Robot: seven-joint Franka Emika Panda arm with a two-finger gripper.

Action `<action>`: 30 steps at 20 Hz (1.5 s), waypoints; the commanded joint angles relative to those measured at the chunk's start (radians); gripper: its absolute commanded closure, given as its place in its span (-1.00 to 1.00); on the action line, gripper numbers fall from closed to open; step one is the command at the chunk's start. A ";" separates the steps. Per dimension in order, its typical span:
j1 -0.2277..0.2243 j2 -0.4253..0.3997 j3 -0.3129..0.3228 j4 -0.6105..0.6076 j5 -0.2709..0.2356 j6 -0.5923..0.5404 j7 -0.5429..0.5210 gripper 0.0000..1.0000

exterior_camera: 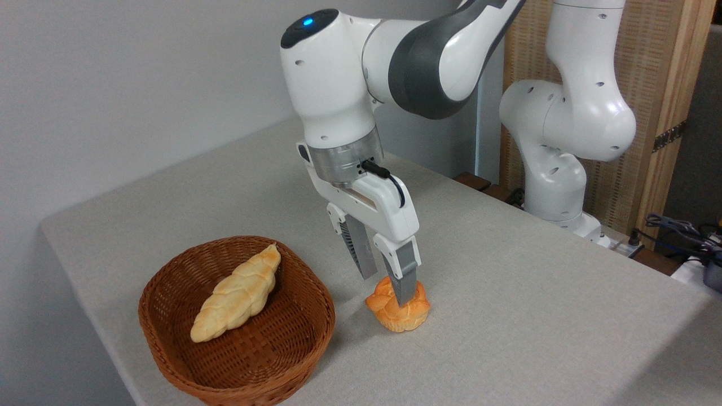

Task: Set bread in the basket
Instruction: 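Close the gripper on the orange bun and lift it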

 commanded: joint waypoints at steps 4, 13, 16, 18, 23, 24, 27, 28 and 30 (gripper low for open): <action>-0.001 -0.008 0.027 -0.059 0.019 0.070 0.011 -1.00; -0.003 -0.003 0.030 -0.117 0.019 0.136 0.012 0.37; -0.003 -0.003 0.030 -0.117 0.019 0.136 0.012 0.38; -0.003 -0.005 0.028 -0.117 0.019 0.135 0.014 0.38; -0.003 -0.011 0.030 -0.110 0.019 0.115 0.017 0.40; -0.003 -0.020 0.030 -0.085 0.017 0.087 0.022 0.40; -0.004 -0.019 0.034 0.043 0.003 -0.074 0.061 0.40; -0.007 -0.014 0.033 0.077 -0.004 -0.085 0.058 0.40; -0.009 -0.008 0.033 0.134 -0.040 -0.091 0.061 0.39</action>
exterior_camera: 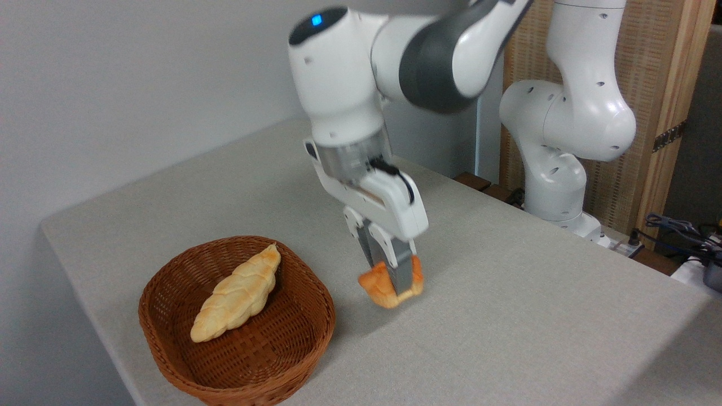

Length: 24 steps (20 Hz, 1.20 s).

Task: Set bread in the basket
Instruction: 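Close the gripper on the orange bun and lift it, then carry the bun over the wicker basket and lower it inside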

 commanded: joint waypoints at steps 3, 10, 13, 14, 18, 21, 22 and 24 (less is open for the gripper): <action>-0.009 0.077 0.010 0.248 -0.115 -0.048 0.018 0.38; -0.012 0.324 -0.051 0.533 -0.148 -0.035 -0.149 0.16; -0.012 0.386 -0.067 0.600 -0.137 -0.029 -0.156 -0.45; -0.012 0.396 -0.068 0.606 -0.136 -0.028 -0.157 -0.67; -0.015 0.404 -0.074 0.606 -0.076 -0.017 -0.156 -1.00; -0.015 0.404 -0.085 0.606 -0.074 -0.017 -0.163 -1.00; -0.015 0.403 -0.085 0.606 -0.073 -0.018 -0.165 -1.00; -0.015 0.403 -0.087 0.606 -0.073 -0.018 -0.167 -1.00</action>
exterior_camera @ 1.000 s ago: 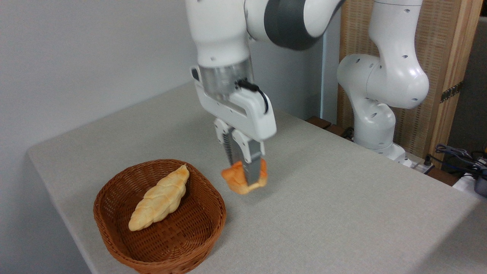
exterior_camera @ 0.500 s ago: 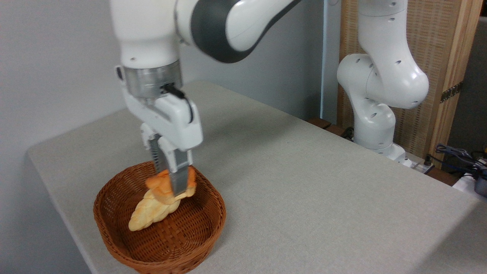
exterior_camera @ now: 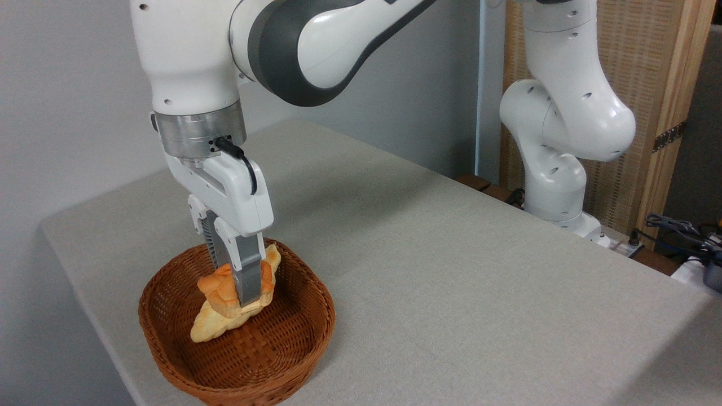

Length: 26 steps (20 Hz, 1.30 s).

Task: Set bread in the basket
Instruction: 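Open the gripper to release the bun and raise the arm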

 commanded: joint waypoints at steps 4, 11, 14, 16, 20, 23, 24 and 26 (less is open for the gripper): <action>0.000 -0.003 -0.003 0.011 0.014 -0.004 -0.023 -1.00; 0.014 -0.090 -0.003 0.008 0.012 -0.131 -0.026 -1.00; 0.014 -0.151 -0.009 -0.013 0.005 -0.209 -0.033 -1.00; 0.015 -0.208 -0.023 -0.068 0.000 -0.222 -0.049 -1.00; 0.015 -0.254 -0.031 -0.116 -0.050 -0.222 -0.070 -1.00; 0.024 -0.253 -0.031 -0.113 -0.103 -0.225 -0.081 -1.00; 0.029 -0.253 -0.032 -0.111 -0.098 -0.225 -0.073 -1.00; 0.029 -0.251 -0.032 -0.110 -0.091 -0.225 -0.073 -1.00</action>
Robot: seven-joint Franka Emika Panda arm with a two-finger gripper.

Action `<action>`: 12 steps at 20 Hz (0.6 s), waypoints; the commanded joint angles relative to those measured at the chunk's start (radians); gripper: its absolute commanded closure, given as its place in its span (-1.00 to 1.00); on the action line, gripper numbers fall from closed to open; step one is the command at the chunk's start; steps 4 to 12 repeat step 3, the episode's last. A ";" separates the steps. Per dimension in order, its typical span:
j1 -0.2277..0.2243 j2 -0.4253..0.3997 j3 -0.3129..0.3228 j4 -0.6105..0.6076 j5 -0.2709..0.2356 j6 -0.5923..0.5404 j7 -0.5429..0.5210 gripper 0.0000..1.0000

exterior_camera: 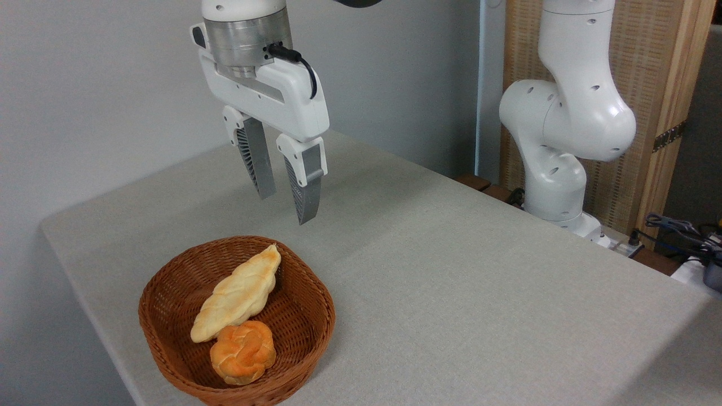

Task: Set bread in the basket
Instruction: 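Open the gripper to release the bun and raise the arm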

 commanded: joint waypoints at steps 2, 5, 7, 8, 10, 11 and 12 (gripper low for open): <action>0.013 -0.015 -0.001 -0.010 -0.009 -0.005 0.000 -1.00; 0.013 -0.015 0.002 -0.008 -0.008 -0.005 0.007 -1.00; 0.013 -0.015 0.002 -0.008 -0.008 -0.005 0.007 -1.00; 0.013 -0.015 0.002 -0.008 -0.008 -0.005 0.007 -1.00; 0.013 -0.015 0.002 -0.008 -0.008 -0.005 0.007 -1.00; 0.013 -0.015 0.002 -0.008 -0.008 -0.005 0.007 -1.00; 0.013 -0.015 0.002 -0.008 -0.008 -0.005 0.007 -1.00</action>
